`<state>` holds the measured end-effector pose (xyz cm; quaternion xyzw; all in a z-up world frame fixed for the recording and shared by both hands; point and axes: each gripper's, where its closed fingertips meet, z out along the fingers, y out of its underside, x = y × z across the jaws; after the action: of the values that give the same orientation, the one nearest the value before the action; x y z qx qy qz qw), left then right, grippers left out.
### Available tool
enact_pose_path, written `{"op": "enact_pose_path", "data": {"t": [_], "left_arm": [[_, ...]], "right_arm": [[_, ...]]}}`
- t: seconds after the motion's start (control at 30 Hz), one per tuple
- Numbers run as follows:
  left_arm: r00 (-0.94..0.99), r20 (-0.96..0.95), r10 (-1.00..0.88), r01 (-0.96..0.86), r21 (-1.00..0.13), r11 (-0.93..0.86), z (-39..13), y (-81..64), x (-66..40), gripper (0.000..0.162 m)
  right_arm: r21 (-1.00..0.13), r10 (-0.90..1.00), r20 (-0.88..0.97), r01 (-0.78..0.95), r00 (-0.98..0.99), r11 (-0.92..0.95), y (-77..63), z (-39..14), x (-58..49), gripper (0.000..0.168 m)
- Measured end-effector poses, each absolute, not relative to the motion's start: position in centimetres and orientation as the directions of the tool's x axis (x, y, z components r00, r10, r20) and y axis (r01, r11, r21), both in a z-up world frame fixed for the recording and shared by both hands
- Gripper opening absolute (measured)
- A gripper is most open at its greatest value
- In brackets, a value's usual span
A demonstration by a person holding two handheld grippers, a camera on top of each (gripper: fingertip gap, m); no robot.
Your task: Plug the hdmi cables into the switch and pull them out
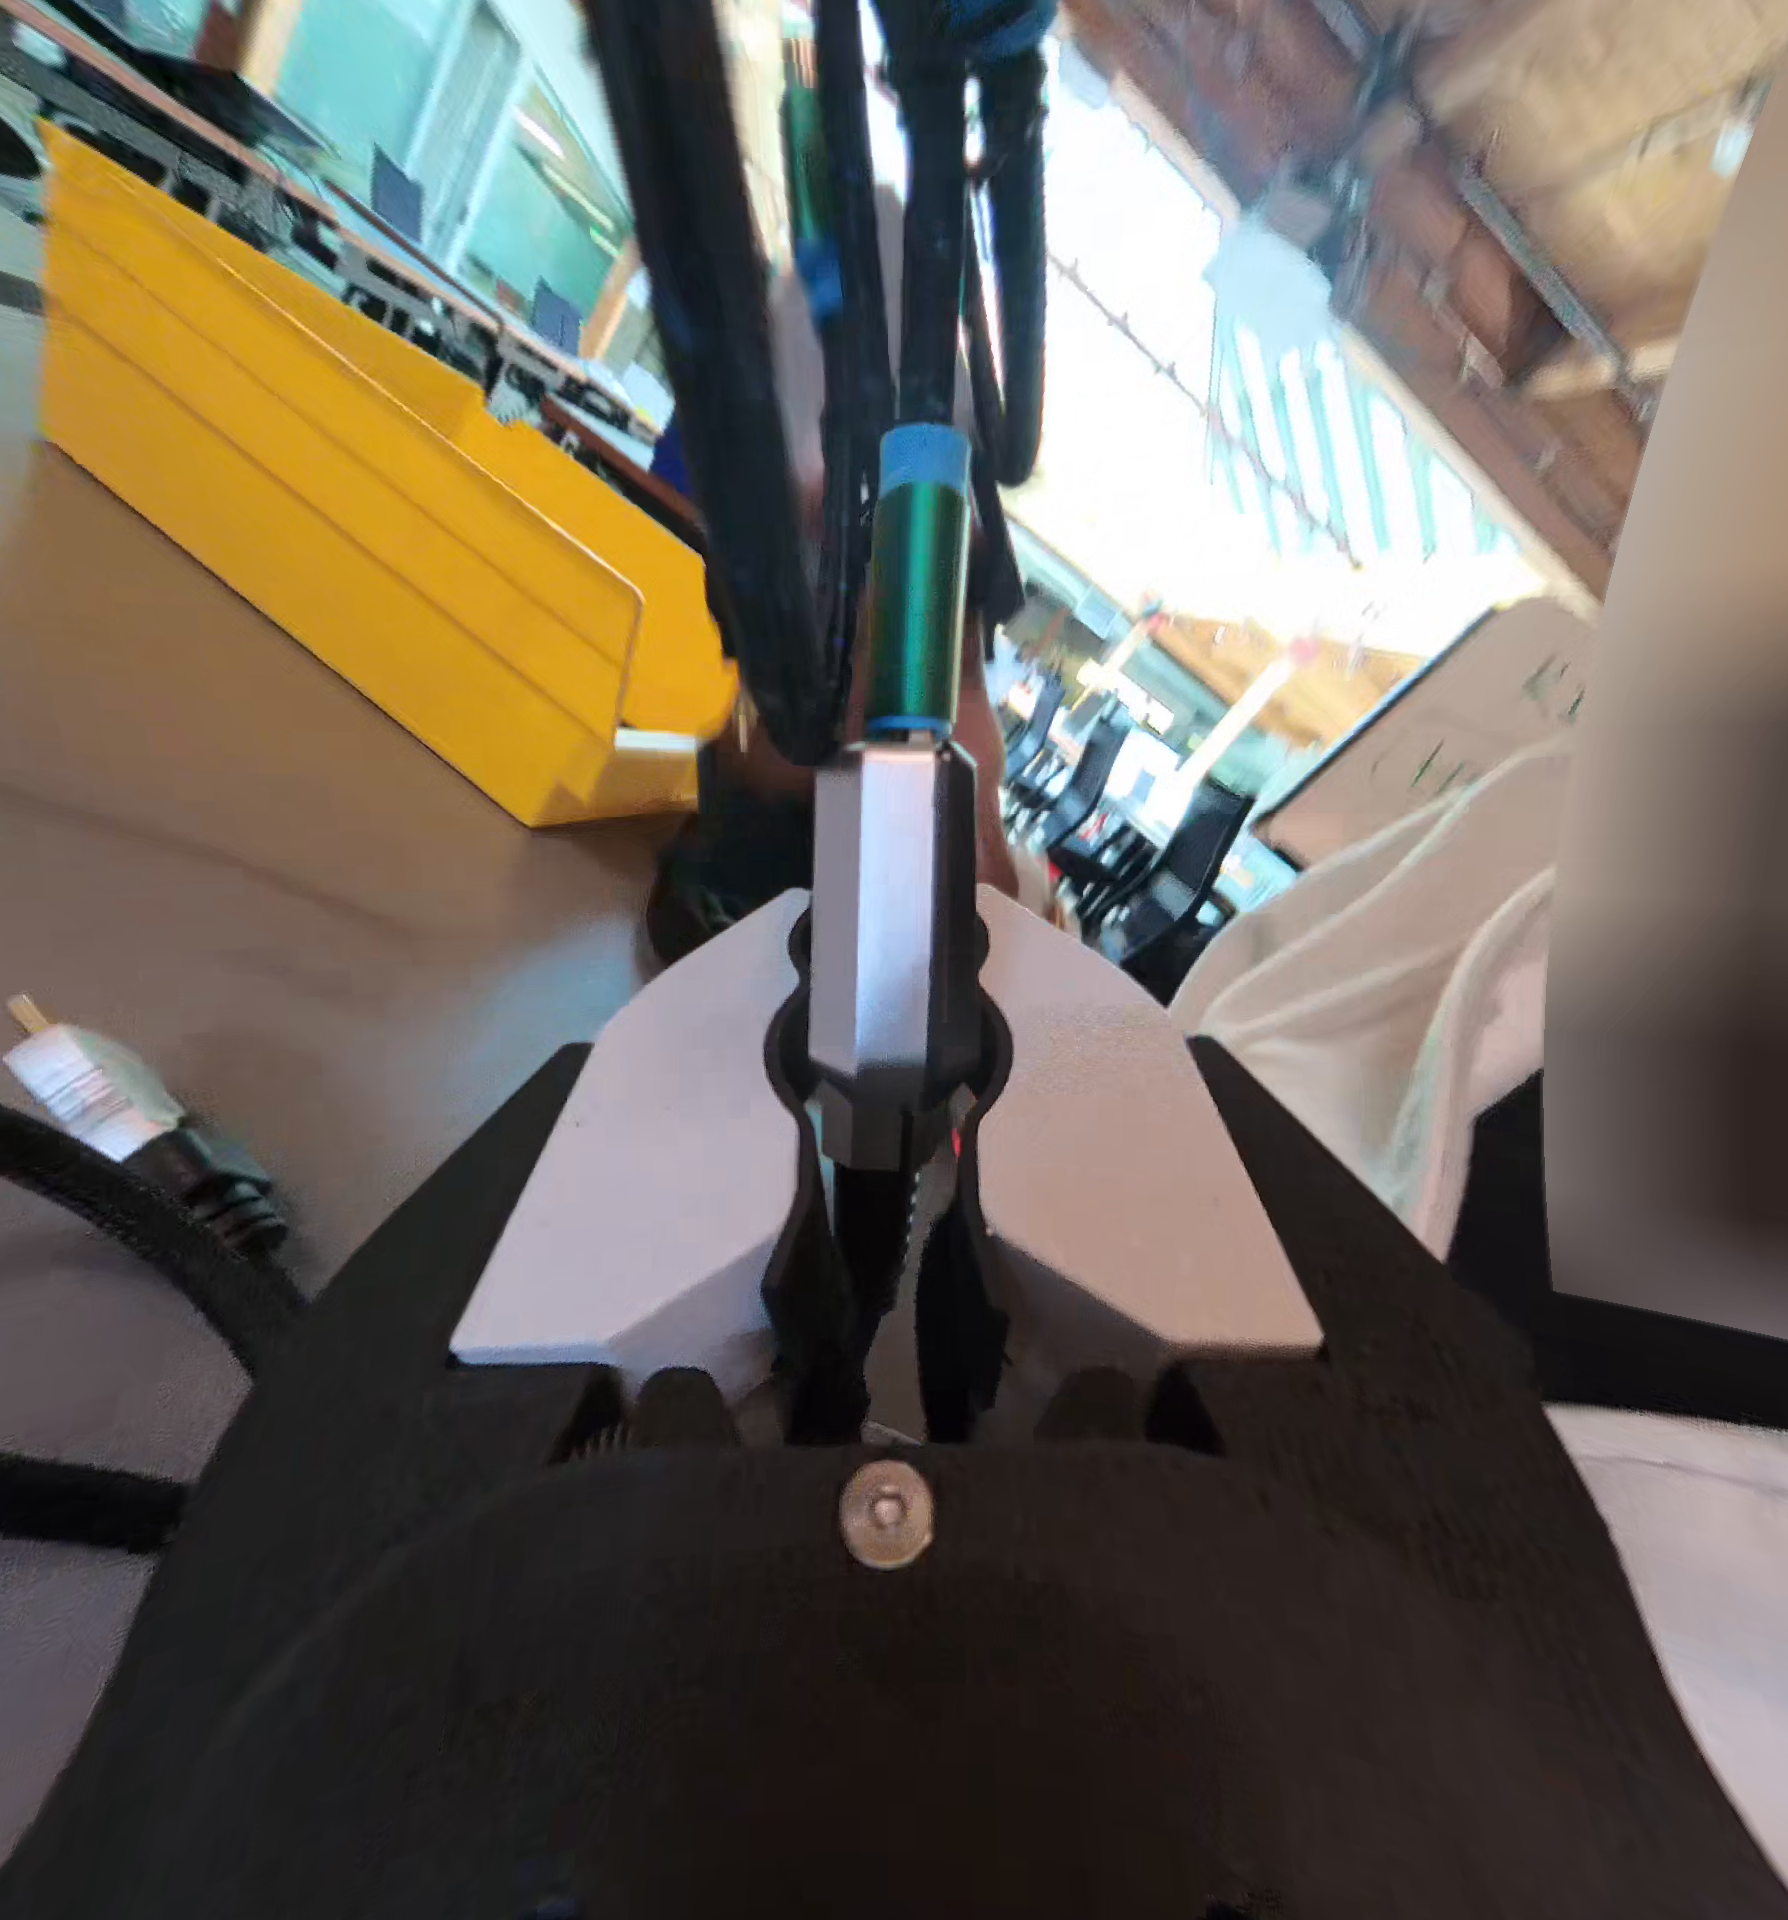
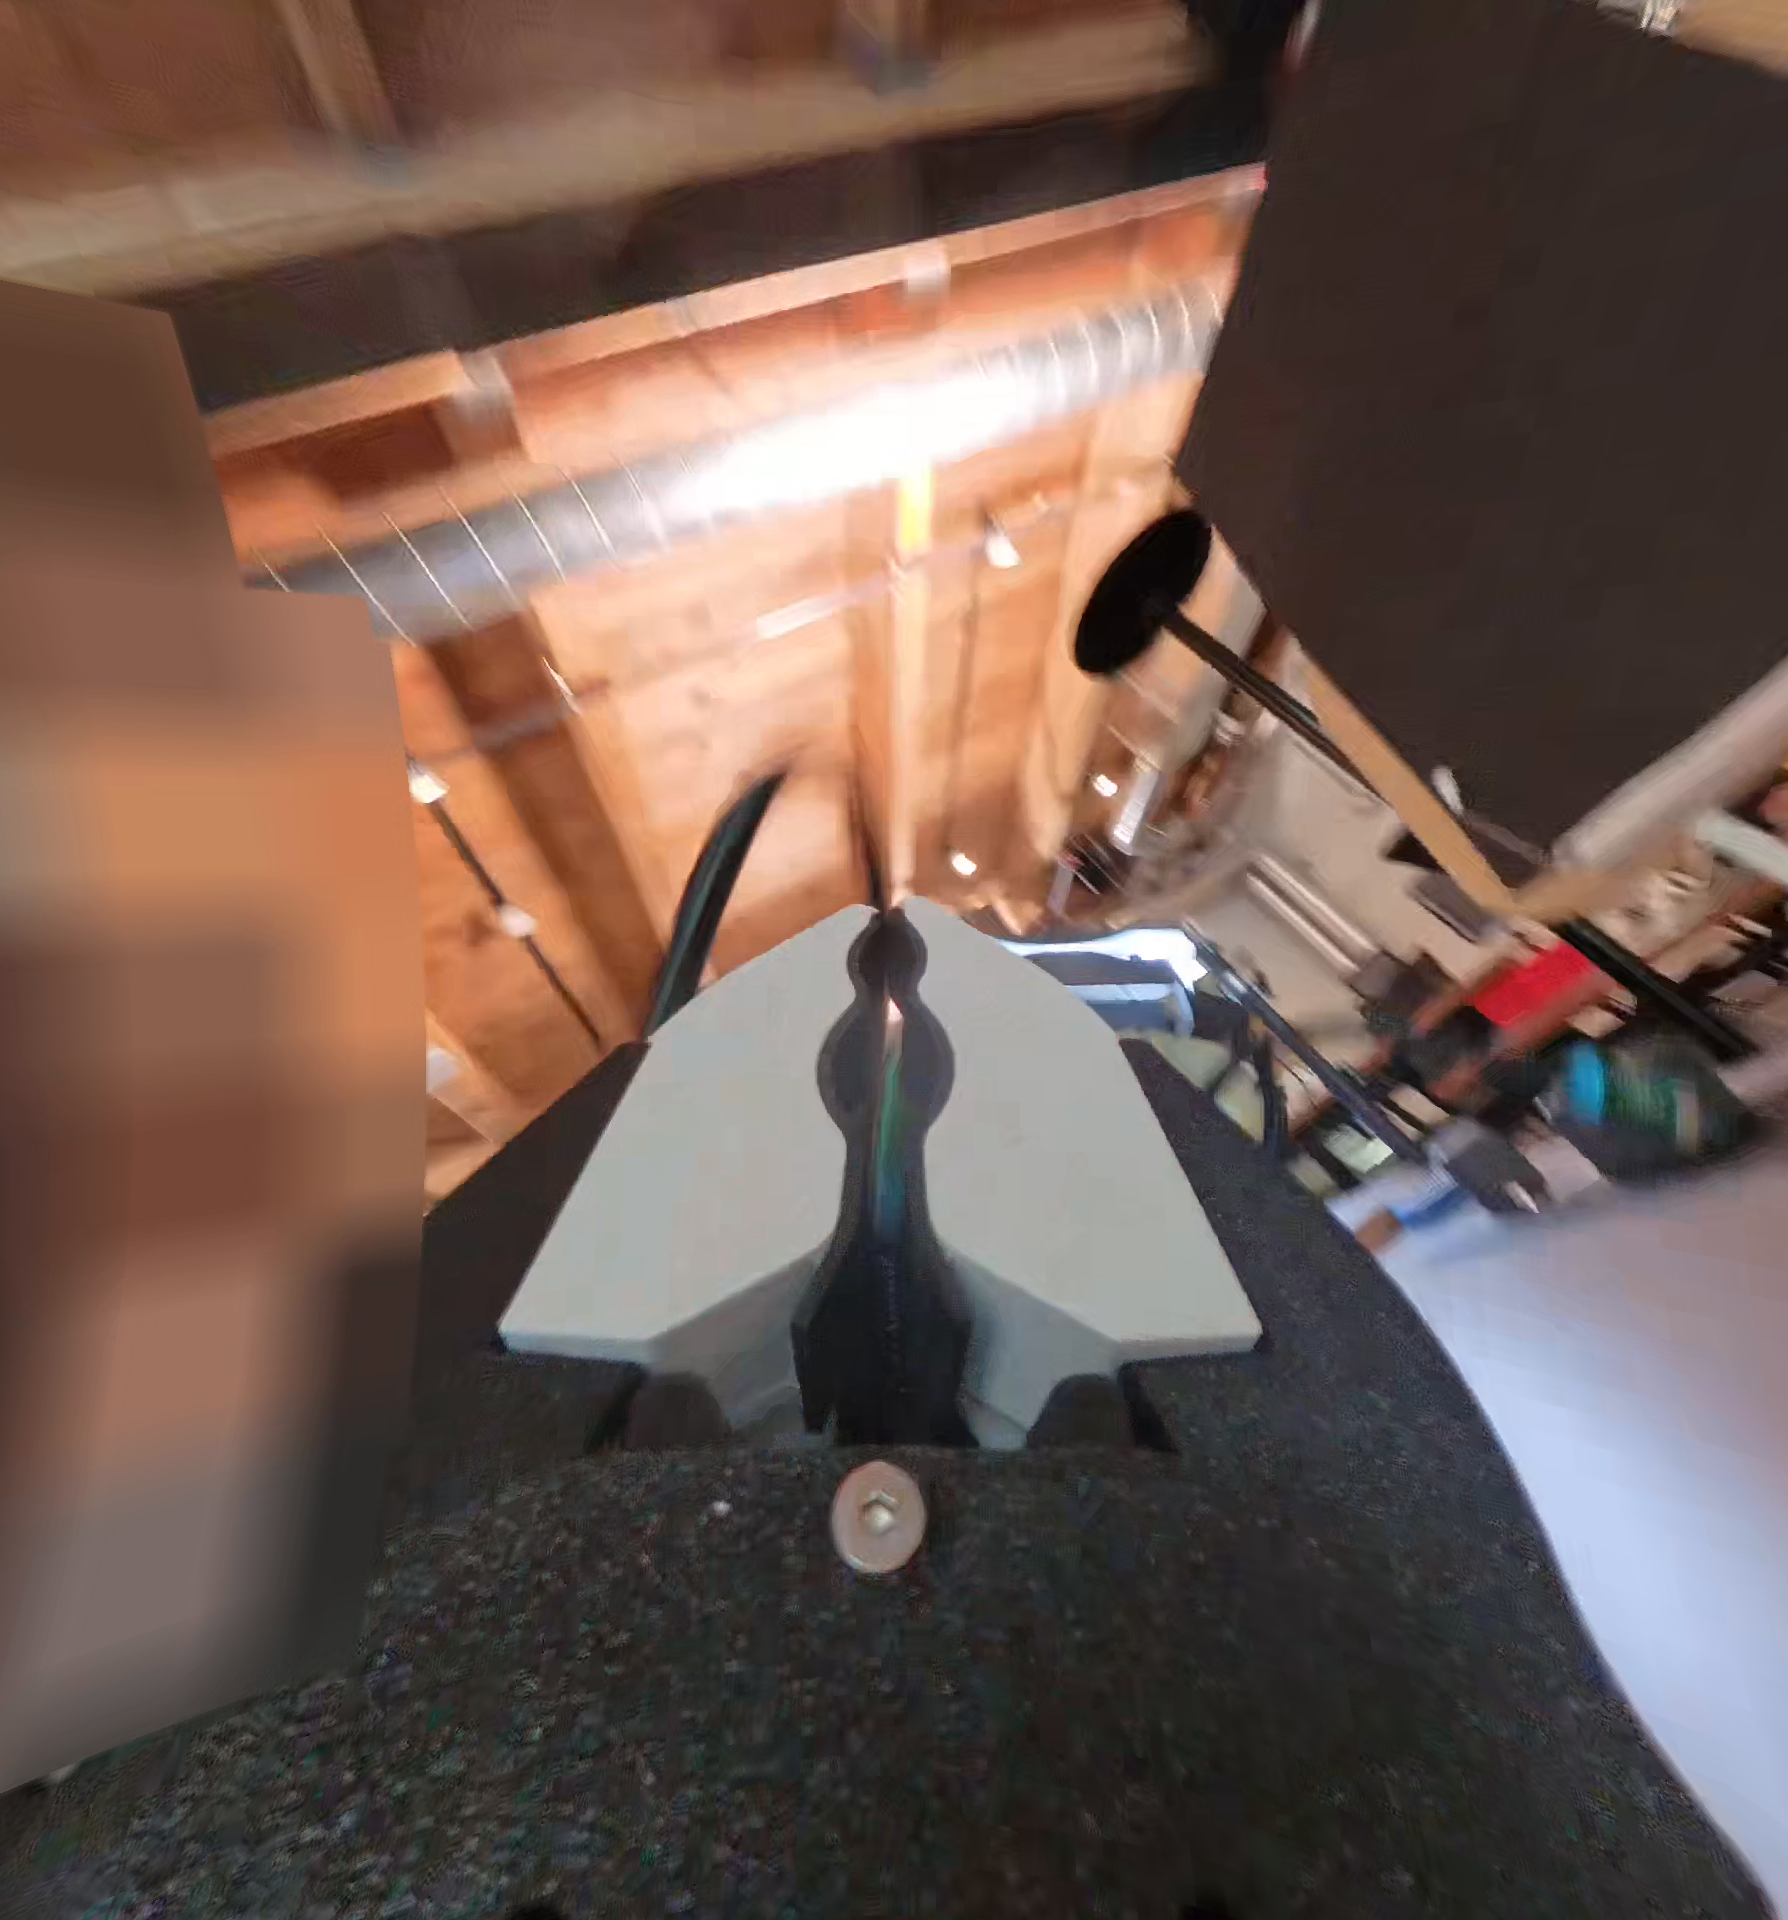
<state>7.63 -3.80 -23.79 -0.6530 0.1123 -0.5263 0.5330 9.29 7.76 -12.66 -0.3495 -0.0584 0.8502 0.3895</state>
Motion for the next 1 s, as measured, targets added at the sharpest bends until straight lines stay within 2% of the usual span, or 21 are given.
{"op": "enact_pose_path", "data": {"t": [0.03,0.07,0.1,0.17,0.2,0.23,0.3,0.33,0.43,0.53,0.63,0.7,0.83,0.93,0.97,1.0], "left_arm": [[0.452,0.523,-0.723,0.377,-0.846,-0.376,-23.9,-3.9,8.2,0.023],[0.457,0.501,-0.735,0.367,-0.859,-0.357,-23.8,-4.0,8.5,0.023],[0.439,0.519,-0.733,0.388,-0.846,-0.366,-23.7,-3.8,8.3,0.023],[0.379,0.599,-0.705,0.502,-0.773,-0.387,-22.9,-3.2,6.9,0.022],[0.349,0.628,-0.696,0.548,-0.739,-0.392,-22.5,-3.0,6.3,0.021],[0.333,0.639,-0.693,0.579,-0.719,-0.385,-22.2,-3.0,5.8,0.021],[0.316,0.641,-0.699,0.619,-0.698,-0.36,-21.7,-3.2,5.1,0.021],[0.309,0.643,-0.701,0.635,-0.688,-0.352,-21.6,-3.3,4.9,0.021],[0.294,0.662,-0.69,0.669,-0.658,-0.346,-21.4,-3.1,4.3,0.022],[0.285,0.67,-0.685,0.683,-0.643,-0.345,-21.3,-3.0,4.1,0.021],[0.303,0.661,-0.687,0.66,-0.665,-0.349,-21.5,-3.0,4.5,0.021],[0.315,0.651,-0.691,0.632,-0.687,-0.359,-21.7,-3.1,5.0,0.022],[0.359,0.627,-0.691,0.608,-0.719,-0.337,-21.9,-3.1,5.3,0.023],[0.413,0.559,-0.719,0.484,-0.803,-0.347,-22.6,-3.5,7.1,0.049],[0.434,0.543,-0.719,0.433,-0.826,-0.362,-23.2,-3.4,7.8,0.052],[0.46,0.529,-0.713,0.411,-0.839,-0.356,-23.5,-3.3,8.0,0.047]], "right_arm": [[-0.457,0.759,-0.491,-0.615,-0.427,-0.642,8.7,-11.3,10.5,0.0],[-0.661,0.843,-0.437,-0.523,-0.314,-0.537,8.4,-11.7,9.8,0.0],[-0.799,0.879,-0.401,-0.371,-0.259,-0.474,7.4,-12.8,8.9,0.0],[-0.873,0.884,-0.386,-0.207,-0.262,-0.442,5.9,-14.1,8.7,0.0],[-0.881,0.895,-0.368,-0.213,-0.25,-0.422,5.8,-14.2,9.1,0.0],[-0.883,0.91,-0.352,-0.245,-0.218,-0.4,6.2,-14.3,9.6,0.018],[-0.886,0.927,-0.338,-0.275,-0.165,-0.372,6.8,-15.3,10.3,0.034],[-0.891,0.921,-0.332,-0.253,-0.203,-0.376,6.0,-16.0,10.4,0.037],[-0.908,0.861,-0.377,-0.049,-0.341,-0.417,2.9,-18.4,8.9,0.046],[-0.938,0.84,-0.345,0.127,-0.419,-0.322,-0.5,-20.5,7.1,0.062],[-0.931,0.841,-0.331,0.005,-0.428,-0.364,-1.4,-19.4,5.4,0.047],[-0.898,0.835,-0.386,-0.048,-0.394,-0.437,-0.7,-18.9,4.5,0.025],[-0.901,0.836,-0.385,-0.034,-0.391,-0.432,-0.9,-19.4,4.2,0.019],[-0.892,0.817,-0.407,-0.016,-0.408,-0.452,-1.5,-19.5,4.2,0.018],[-0.887,0.807,-0.412,-0.019,-0.424,-0.462,-1.8,-19.4,4.2,0.018],[-0.882,0.796,-0.413,-0.025,-0.442,-0.471,-2.1,-19.3,4.2,0.018]]}}
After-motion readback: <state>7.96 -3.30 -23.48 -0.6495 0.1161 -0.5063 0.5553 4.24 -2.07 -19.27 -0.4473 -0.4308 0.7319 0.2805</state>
